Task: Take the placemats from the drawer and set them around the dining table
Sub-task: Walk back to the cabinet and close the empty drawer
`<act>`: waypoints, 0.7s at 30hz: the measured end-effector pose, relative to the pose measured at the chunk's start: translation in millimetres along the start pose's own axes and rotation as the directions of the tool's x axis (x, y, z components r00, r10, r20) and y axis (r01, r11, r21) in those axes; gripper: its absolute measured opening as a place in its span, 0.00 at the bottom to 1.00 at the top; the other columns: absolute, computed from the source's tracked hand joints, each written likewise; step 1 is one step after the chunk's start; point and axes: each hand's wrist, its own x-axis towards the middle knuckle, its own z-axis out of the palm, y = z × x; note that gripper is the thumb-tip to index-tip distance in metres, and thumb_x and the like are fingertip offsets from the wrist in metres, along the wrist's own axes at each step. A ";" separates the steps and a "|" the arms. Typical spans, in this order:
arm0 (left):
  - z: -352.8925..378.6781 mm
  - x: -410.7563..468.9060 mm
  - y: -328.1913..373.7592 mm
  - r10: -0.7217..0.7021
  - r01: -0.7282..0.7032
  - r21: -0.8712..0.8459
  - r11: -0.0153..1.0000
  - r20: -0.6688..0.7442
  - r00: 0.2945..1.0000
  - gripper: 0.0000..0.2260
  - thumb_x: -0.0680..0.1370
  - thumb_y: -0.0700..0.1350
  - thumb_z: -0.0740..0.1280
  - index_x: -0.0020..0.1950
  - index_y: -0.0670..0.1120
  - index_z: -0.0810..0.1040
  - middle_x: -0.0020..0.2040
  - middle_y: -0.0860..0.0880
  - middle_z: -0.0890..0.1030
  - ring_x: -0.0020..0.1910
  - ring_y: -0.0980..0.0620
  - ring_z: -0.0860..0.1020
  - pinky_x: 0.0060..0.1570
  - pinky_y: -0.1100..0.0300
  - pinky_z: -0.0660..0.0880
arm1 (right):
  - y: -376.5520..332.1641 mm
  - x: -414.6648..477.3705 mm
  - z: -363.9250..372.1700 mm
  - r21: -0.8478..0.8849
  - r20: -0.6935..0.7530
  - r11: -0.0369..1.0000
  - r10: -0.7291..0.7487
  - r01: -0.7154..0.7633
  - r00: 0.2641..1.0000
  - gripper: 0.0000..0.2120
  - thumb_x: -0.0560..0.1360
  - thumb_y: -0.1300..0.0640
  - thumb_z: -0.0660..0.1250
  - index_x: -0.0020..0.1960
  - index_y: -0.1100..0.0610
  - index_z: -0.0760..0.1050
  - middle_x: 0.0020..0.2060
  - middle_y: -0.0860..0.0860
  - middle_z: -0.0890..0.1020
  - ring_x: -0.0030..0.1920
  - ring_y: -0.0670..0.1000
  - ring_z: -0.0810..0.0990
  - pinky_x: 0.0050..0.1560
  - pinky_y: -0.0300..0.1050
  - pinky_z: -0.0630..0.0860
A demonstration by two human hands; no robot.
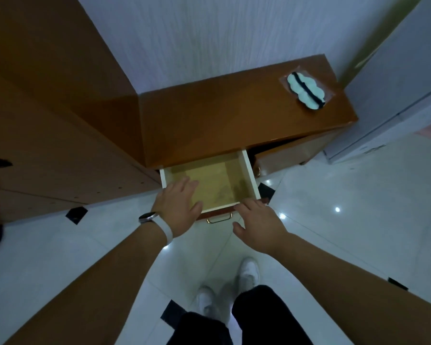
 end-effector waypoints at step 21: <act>163.6 179.9 -115.1 -0.008 0.065 0.186 0.980 -0.290 0.957 0.37 0.75 0.70 0.54 0.79 0.56 0.47 0.80 0.52 0.47 0.78 0.50 0.45 0.75 0.44 0.45 | 78.2 137.0 196.3 -0.360 -0.190 0.907 -0.301 0.219 0.934 0.35 0.70 0.32 0.62 0.69 0.53 0.70 0.68 0.55 0.74 0.67 0.57 0.73 0.66 0.55 0.70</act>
